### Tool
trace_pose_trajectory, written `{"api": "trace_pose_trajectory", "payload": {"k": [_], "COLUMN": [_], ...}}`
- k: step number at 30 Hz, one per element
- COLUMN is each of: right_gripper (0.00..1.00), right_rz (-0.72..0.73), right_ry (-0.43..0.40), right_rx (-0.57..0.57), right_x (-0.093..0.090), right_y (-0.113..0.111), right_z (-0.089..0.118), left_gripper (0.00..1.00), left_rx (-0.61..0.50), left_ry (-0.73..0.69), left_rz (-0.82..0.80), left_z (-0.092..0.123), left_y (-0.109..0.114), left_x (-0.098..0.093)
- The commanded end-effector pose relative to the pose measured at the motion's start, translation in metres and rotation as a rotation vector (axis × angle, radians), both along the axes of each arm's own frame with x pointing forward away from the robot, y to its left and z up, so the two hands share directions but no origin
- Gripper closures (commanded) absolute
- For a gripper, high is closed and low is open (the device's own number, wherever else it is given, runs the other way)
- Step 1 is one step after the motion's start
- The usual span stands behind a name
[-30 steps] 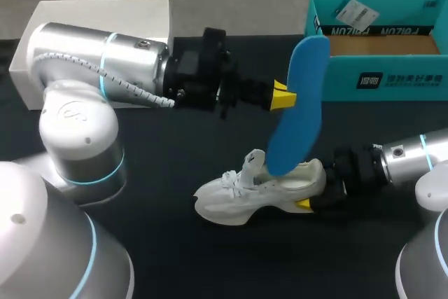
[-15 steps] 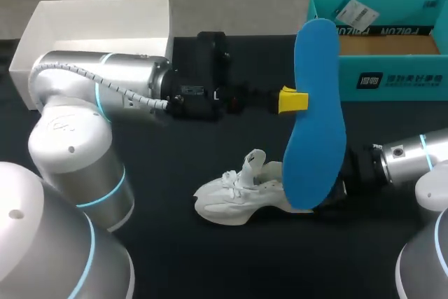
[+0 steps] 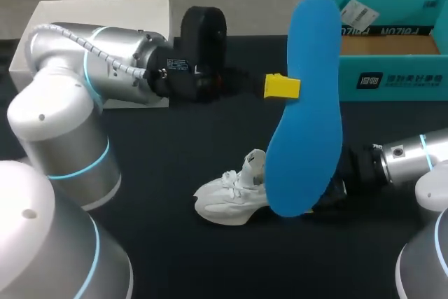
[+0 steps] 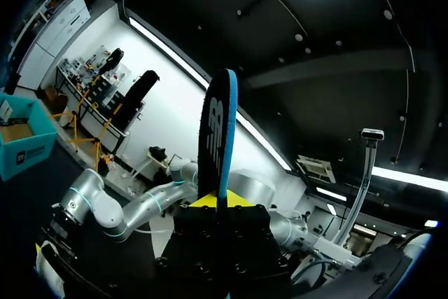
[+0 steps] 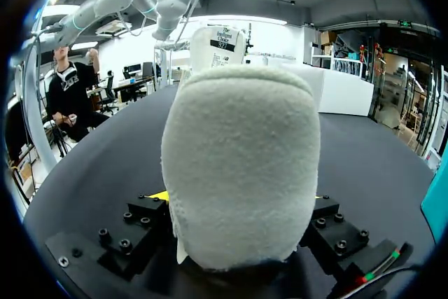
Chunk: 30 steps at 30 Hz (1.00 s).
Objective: Take the shoe out of the shoebox, open the shoe tongue, remove and reinsert the insole, then place the shoe into the shoebox
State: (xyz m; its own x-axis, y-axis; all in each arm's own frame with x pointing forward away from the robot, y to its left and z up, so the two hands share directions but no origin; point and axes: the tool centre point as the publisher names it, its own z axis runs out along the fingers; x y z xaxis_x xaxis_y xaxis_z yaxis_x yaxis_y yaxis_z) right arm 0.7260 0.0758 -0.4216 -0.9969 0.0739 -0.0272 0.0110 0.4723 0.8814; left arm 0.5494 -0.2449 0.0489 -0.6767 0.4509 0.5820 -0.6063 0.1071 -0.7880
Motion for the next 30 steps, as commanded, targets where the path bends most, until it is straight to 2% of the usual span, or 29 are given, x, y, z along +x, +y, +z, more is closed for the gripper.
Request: {"api": "trace_pose_trajectory", "payload": {"k": [1,9,17,30], "right_gripper": [1.00,1.00,1.00,1.00], "right_rz": [-0.001,-0.001,-0.001,-0.001], "right_ry": [-0.001,-0.001,-0.001,-0.001], "right_rx": [-0.003,-0.003,-0.003,-0.003], "right_x": [-0.001,-0.001,-0.001,-0.001], "right_y": [0.001,0.001,0.001,0.001], "right_z": [0.000,0.000,0.000,0.000], "left_gripper": [1.00,1.00,1.00,1.00], "left_rx": [-0.001,-0.037,-0.038,-0.080], "left_ry": [0.006,0.008,0.007,-0.001], "left_rz": [-0.019,-0.022,-0.008,0.073], "left_z": [0.011,0.032,0.043,0.044], "left_y": [0.004,0.011,0.016,0.018], "left_x": [-0.008,-0.023,-0.039,-0.040]}}
